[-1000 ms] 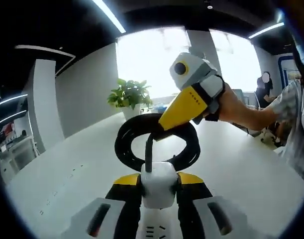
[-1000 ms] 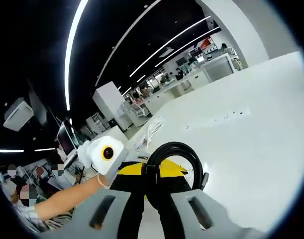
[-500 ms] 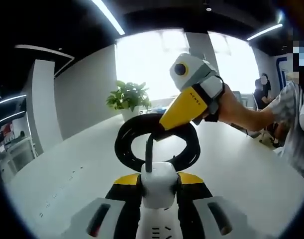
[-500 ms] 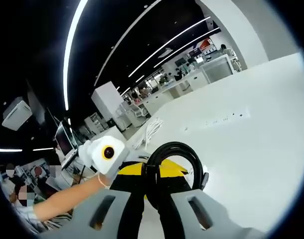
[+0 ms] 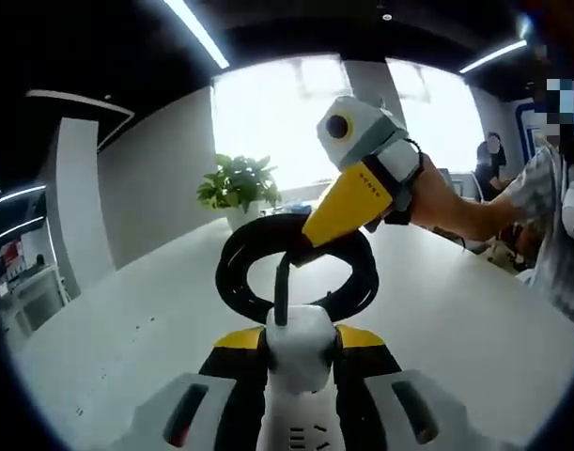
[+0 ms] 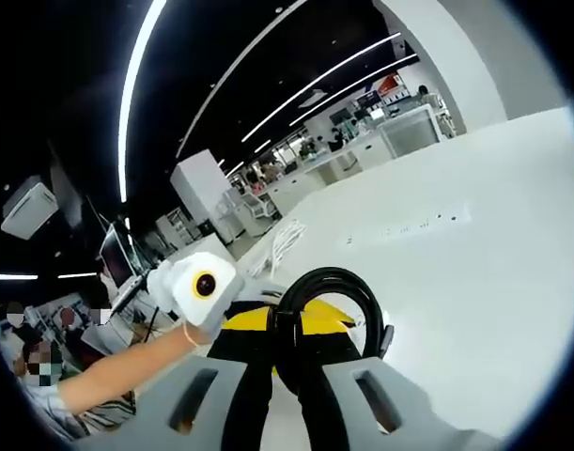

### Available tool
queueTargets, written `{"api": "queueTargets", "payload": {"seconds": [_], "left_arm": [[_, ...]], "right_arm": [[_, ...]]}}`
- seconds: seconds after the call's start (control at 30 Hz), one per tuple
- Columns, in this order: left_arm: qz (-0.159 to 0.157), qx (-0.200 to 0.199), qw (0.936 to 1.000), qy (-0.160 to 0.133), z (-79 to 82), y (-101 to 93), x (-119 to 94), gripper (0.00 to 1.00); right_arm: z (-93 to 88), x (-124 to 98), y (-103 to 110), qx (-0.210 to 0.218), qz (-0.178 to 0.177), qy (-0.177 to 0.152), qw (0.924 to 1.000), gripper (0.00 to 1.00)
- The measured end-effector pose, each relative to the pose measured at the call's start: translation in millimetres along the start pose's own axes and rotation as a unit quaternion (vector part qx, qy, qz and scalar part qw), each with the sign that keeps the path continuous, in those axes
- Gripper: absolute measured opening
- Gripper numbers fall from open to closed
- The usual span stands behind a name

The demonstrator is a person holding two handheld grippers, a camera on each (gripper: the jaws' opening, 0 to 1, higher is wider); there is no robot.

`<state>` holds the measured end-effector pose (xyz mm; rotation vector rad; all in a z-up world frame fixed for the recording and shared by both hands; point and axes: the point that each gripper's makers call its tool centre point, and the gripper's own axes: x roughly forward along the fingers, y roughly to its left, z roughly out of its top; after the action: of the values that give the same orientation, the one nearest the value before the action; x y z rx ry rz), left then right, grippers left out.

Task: Straighten the power strip on the desk, plug the charger into it

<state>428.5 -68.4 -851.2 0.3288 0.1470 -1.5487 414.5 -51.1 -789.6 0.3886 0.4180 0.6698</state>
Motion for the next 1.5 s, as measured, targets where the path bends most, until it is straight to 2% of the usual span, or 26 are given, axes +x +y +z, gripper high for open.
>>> {"api": "queueTargets", "payload": {"seconds": [0.33,0.37,0.4,0.43,0.7,0.8,0.93,1.1,1.27,1.43,1.5], "left_arm": [[-0.002,0.021,0.9998,0.001,-0.4,-1.8,-0.8,0.26],[-0.002,0.027,0.9996,0.008,-3.1,-2.4,-0.4,0.26],[0.001,0.041,0.9988,0.028,-10.1,-1.1,0.7,0.25],[0.000,0.033,0.9994,0.014,-6.1,-2.4,1.4,0.25],[-0.001,0.043,0.9990,0.011,-8.4,-6.6,-1.6,0.25],[0.007,0.053,0.9985,0.007,-9.1,-9.0,-1.6,0.26],[0.028,0.058,0.9979,0.003,-9.7,-8.5,-1.6,0.26],[0.037,0.045,0.9982,0.013,-12.9,-6.4,-2.8,0.27],[0.049,0.019,0.9985,-0.015,-6.8,-0.3,-7.4,0.36],[0.057,0.010,0.9981,-0.020,-6.7,2.5,-8.7,0.45],[0.055,0.001,0.9983,-0.019,-6.9,2.2,-9.9,0.45]], "right_arm": [[-4.2,-0.9,3.2,-0.005,0.001,-0.002,1.0000,0.06],[-6.2,-0.8,2.7,-0.011,-0.003,0.001,0.9999,0.06],[-10.7,0.7,-2.5,-0.031,-0.017,0.013,0.9993,0.06],[-9.0,2.1,2.3,-0.024,-0.007,0.002,0.9997,0.06],[-12.4,0.6,3.1,-0.025,-0.006,0.001,0.9997,0.06],[-13.5,-1.0,3.3,-0.036,-0.008,-0.001,0.9993,0.07],[-14.0,-0.7,3.1,-0.027,0.003,-0.007,0.9996,0.07],[-14.1,-1.3,3.2,-0.017,0.007,-0.009,0.9998,0.07],[-13.3,-1.6,1.7,-0.018,0.006,-0.009,0.9998,0.07],[-10.7,-0.9,-0.7,-0.019,0.006,-0.009,0.9998,0.07],[-11.1,-1.1,-0.3,-0.019,0.007,-0.010,0.9997,0.07]]}}
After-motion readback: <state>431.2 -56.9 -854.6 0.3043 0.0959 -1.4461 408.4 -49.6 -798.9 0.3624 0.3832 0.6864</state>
